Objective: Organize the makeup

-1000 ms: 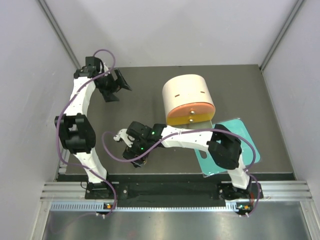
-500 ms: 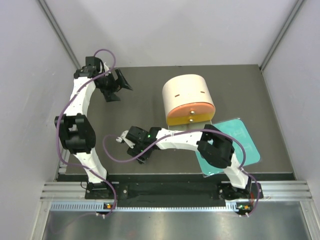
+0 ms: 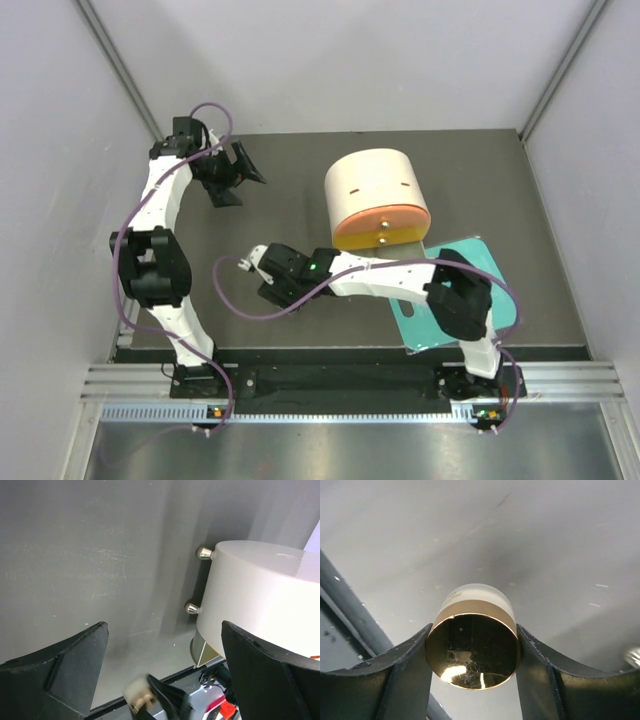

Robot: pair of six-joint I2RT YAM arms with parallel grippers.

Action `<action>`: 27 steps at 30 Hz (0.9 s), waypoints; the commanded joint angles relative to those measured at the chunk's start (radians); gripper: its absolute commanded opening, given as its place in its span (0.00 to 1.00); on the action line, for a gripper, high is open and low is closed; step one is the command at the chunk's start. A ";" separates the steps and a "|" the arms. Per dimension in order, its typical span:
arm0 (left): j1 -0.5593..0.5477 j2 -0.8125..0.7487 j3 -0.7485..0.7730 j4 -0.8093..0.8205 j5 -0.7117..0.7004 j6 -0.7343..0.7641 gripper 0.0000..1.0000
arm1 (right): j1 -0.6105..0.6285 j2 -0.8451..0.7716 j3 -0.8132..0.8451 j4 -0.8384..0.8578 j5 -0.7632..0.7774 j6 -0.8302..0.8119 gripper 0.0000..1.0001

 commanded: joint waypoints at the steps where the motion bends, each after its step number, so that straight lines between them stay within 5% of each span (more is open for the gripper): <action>1: -0.004 -0.054 -0.022 0.054 0.026 -0.015 0.99 | 0.006 -0.188 0.021 0.039 0.112 -0.001 0.00; 27: -0.014 -0.028 -0.035 0.088 0.058 -0.018 0.99 | -0.060 -0.421 -0.249 -0.042 0.578 0.082 0.00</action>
